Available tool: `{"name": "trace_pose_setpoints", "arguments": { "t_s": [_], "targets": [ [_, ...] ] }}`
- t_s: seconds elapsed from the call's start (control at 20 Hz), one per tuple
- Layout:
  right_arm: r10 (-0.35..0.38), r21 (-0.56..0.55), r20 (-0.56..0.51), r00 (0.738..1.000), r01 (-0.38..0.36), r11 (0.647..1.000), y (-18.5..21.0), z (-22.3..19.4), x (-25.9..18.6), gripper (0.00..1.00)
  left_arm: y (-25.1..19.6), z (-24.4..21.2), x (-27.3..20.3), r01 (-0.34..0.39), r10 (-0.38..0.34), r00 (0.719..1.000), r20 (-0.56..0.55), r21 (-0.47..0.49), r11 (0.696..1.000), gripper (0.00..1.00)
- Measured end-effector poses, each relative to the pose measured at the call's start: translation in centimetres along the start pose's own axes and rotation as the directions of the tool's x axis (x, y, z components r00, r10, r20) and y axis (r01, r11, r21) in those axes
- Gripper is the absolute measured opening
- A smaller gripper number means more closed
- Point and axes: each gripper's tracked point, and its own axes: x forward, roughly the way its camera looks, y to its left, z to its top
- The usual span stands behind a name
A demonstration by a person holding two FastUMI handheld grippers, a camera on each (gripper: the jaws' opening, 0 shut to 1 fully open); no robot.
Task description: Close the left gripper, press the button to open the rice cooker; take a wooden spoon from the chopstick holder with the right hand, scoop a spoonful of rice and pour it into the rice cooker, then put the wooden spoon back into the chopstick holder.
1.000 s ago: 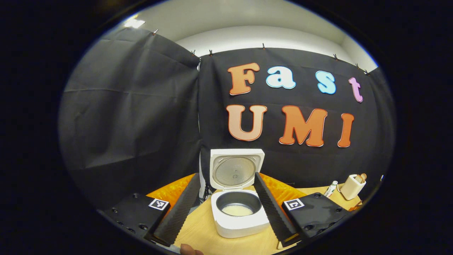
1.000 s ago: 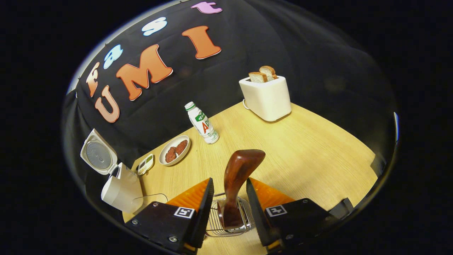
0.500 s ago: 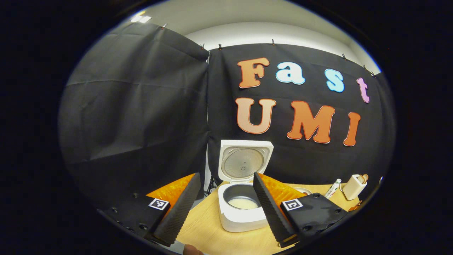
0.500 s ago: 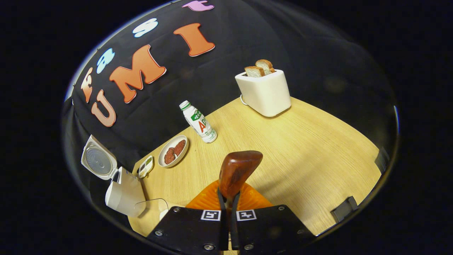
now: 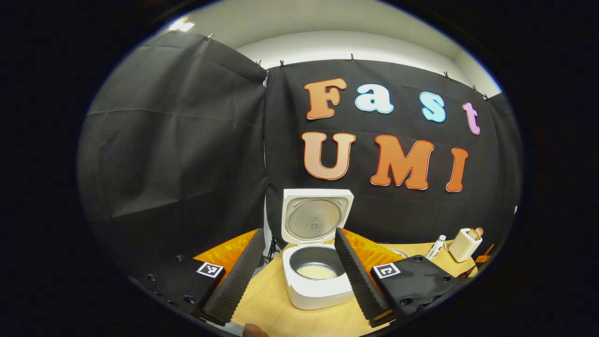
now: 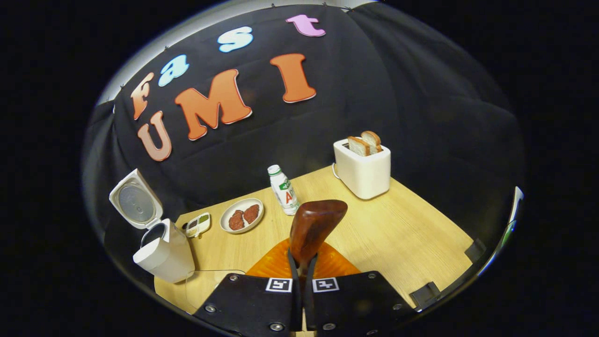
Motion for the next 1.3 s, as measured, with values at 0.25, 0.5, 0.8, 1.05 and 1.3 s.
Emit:
{"name": "trace_pose_setpoints", "arguments": {
  "t_s": [0.25,0.5,0.8,1.05,1.3],
  "targets": [
    [0.158,-0.094,0.056,0.986,-0.153,0.984,8.8,0.8,-1.9,0.02,1.0,-0.2,0.5,0.01,-0.01,1.0,-0.008,-0.008,1.0,1.0],
    [0.195,-0.285,-0.001,0.981,-0.187,0.94,13.6,-3.7,-0.3,0.01,2.9,-0.7,0.4,-0.009,0.009,1.0,-0.02,0.0,1.0,1.0],
    [0.134,-0.356,-0.043,0.99,-0.141,0.924,13.4,-8.6,2.0,0.02,5.0,-1.3,0.5,-0.031,0.032,0.999,-0.033,0.031,0.999,1.0],
    [0.074,-0.393,-0.079,0.994,-0.099,0.914,12.1,-11.6,3.6,0.02,4.7,-1.7,1.0,-0.015,0.017,0.999,-0.046,0.036,0.999,1.0],
    [0.052,-0.406,-0.065,0.996,-0.074,0.911,12.2,-13.1,2.8,0.01,4.0,-1.5,1.6,-0.01,0.012,0.999,-0.039,0.054,0.998,1.0]
  ]
}}
